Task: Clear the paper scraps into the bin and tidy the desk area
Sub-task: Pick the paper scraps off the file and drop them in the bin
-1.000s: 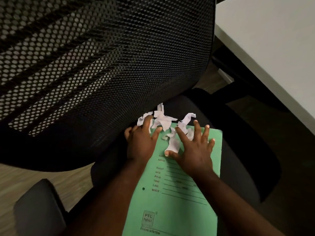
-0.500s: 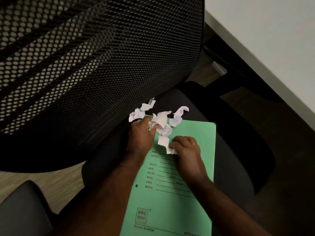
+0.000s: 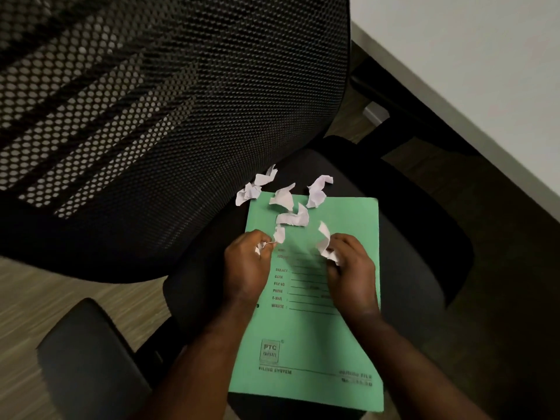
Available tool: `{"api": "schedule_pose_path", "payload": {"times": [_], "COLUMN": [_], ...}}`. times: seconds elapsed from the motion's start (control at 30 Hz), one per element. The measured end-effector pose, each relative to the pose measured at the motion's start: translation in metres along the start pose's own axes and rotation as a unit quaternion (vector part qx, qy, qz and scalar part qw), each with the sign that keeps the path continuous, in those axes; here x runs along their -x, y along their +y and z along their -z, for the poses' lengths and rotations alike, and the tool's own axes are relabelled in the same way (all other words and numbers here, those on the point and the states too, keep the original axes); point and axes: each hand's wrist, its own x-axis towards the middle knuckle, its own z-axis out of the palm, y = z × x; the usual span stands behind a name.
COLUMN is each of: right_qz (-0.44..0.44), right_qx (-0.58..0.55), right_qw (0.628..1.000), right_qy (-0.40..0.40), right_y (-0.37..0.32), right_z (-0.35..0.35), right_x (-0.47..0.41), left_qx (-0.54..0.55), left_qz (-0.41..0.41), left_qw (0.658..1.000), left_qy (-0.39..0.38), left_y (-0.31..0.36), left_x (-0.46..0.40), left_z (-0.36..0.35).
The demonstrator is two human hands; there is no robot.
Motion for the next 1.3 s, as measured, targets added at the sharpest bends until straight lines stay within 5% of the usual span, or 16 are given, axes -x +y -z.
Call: {"api": "schedule_pose_path", "payload": {"times": [0.57, 1.0, 1.3], "right_qz": [-0.109, -0.184, -0.255], "right_qx": [0.022, 0.03, 0.058], "right_qw": [0.98, 0.928, 0.896], "right_qy": [0.162, 0.322, 0.36], "right_y": [0.003, 0.122, 0.2], "right_z": [0.082, 0.213, 0.285], "right_x": [0.155, 0.305, 0.41], "left_qx": [-0.009, 0.009, 0.005], "left_qz": [-0.138, -0.289, -0.345], "left_qw": [0.983, 0.93, 0.887], "left_qy": [-0.119, -0.228, -0.306], "left_y": [0.052, 0.16, 0.219], "left_x": [0.133, 0.278, 0.387], "left_z": [0.033, -0.091, -0.172]}}
